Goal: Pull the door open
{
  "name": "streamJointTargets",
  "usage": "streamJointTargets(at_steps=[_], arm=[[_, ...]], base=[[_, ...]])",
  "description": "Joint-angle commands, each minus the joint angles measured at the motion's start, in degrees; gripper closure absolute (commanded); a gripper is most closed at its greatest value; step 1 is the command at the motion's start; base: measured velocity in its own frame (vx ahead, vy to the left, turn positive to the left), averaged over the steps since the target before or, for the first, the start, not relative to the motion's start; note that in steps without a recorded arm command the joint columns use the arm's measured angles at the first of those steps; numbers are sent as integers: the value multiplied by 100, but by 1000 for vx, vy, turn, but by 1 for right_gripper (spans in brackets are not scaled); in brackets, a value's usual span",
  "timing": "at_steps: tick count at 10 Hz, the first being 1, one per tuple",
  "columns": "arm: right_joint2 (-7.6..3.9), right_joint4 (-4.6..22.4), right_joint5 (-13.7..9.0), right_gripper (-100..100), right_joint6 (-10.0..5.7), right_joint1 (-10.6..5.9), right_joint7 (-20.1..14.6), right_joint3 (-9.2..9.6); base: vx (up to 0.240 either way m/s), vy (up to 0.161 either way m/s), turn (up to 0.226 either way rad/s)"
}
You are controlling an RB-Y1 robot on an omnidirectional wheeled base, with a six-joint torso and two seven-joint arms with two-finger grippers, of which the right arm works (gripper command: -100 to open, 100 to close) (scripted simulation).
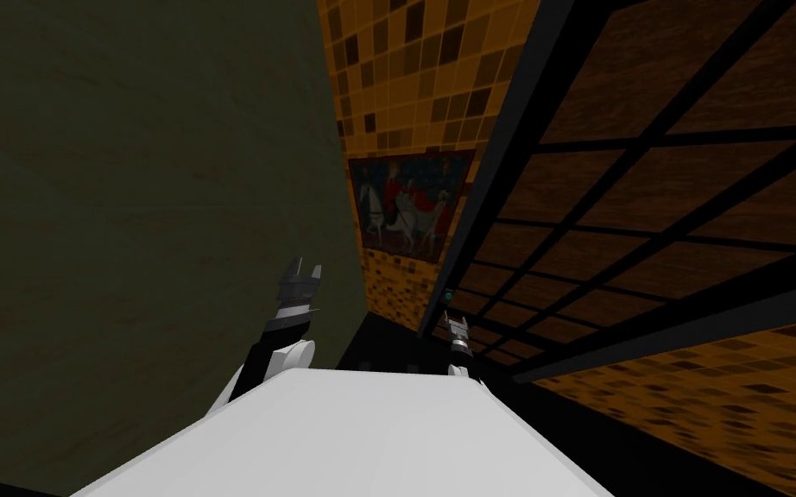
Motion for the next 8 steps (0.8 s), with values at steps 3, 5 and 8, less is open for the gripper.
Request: streamJointTargets(at_steps=[3,5,8], arm=[[-94,137,-39,-100,-74,57,-105,-54],[-122,136,-51,-100,-117,2,-146,-69],[-125,119,-50,100,-126,-17,-151,-67]], base=[[157,-43,45],[183,-69,55],[79,-22,25]])
